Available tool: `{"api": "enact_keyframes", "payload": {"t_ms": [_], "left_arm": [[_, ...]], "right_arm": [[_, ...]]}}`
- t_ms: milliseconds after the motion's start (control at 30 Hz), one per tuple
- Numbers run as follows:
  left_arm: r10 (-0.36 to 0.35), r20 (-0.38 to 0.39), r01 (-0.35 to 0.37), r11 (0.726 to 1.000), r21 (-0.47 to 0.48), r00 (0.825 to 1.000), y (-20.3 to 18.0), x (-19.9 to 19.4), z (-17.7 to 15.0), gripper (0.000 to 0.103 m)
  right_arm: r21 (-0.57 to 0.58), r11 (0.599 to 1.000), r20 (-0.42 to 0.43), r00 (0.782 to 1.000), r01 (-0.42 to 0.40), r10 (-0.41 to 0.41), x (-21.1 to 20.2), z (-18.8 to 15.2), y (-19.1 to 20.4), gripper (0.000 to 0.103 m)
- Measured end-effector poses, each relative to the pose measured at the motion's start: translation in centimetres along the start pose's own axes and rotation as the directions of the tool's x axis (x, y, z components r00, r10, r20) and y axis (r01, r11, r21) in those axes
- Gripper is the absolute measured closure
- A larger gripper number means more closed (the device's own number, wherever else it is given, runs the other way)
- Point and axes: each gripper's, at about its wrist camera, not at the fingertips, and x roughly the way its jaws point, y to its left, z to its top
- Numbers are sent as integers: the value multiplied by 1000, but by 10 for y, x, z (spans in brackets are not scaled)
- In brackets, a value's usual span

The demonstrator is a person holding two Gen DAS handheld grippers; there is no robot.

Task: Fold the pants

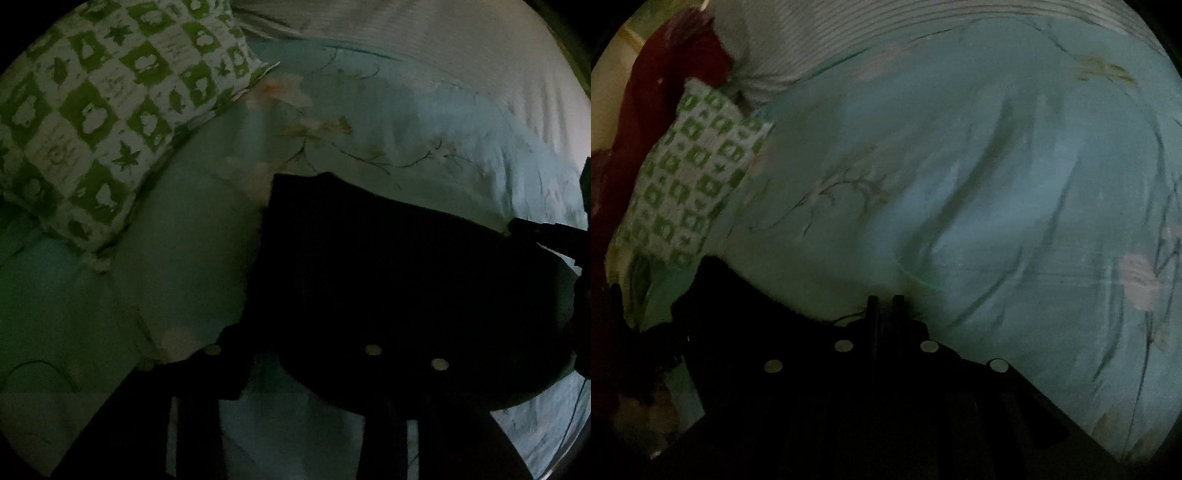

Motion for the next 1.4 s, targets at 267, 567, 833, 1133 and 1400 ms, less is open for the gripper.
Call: {"api": "enact_keyframes", "payload": {"t_ms": [267,567,833,1133,1400], "left_arm": [[33,33,-33,999,-2,999,14,-39,2,45],[-37,135,36,999,12,990,-24,-76,44,38],[-239,58,211,930,302,969,-148,-73,49,38],[-394,-127,393,726,565,910,-301,-74,30,38],[-420,-320,519,550,655,849,-414,-58,14,38]], "right_arm": [[87,996,113,994,-7,-3,-78,-22,-4,45],[239,965,177,973,105,-150,-169,-102,-50,44],[481,861,188,940,165,-285,-225,-176,-108,44],[602,783,235,901,159,-364,-262,-210,-151,44],[650,750,261,892,121,-370,-268,-223,-183,44]]}}
